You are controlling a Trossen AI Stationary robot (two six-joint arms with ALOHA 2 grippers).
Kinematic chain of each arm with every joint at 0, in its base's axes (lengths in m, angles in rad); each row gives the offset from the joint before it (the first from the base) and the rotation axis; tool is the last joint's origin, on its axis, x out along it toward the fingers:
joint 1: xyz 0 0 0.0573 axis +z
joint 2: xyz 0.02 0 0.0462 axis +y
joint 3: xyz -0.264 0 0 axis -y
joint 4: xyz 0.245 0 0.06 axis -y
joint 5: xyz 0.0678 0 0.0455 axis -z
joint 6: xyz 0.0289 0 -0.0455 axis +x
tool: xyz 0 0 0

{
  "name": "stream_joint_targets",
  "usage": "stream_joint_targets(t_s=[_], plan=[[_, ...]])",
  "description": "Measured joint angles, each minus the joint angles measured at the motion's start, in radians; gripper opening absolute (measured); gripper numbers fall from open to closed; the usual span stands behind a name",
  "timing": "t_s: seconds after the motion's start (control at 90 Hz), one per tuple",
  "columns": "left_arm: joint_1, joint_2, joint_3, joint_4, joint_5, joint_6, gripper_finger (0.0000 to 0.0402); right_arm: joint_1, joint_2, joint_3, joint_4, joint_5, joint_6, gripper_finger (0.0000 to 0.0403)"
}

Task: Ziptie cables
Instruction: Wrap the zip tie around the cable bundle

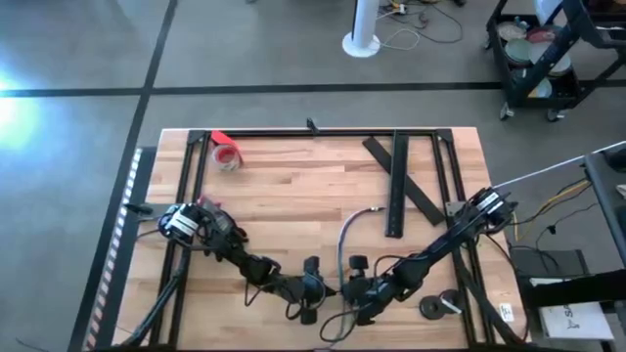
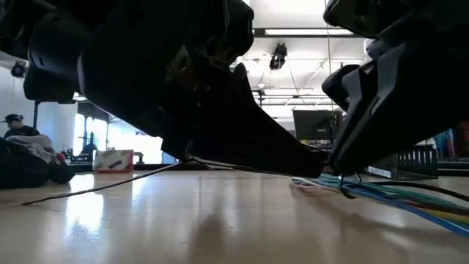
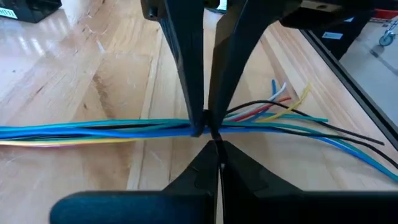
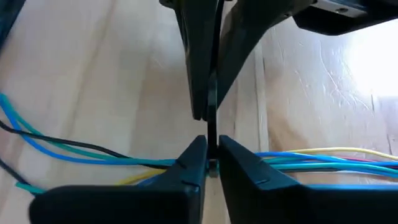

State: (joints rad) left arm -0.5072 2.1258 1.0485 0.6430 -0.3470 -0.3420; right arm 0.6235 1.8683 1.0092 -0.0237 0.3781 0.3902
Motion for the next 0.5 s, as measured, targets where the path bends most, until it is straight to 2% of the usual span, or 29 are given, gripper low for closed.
stream_joint_targets(t_s=[0.211,0.5], plan=[[0.000,0.000,0.000,0.006,0.000,0.000,0.0000,-0.003,0.017,0.001,0.004,0.015,0.002,0.0026],[-0.002,-0.008,0.000,0.011,-0.001,0.052,0.0007,-0.004,0.019,0.001,0.004,0.018,0.003,0.0005]])
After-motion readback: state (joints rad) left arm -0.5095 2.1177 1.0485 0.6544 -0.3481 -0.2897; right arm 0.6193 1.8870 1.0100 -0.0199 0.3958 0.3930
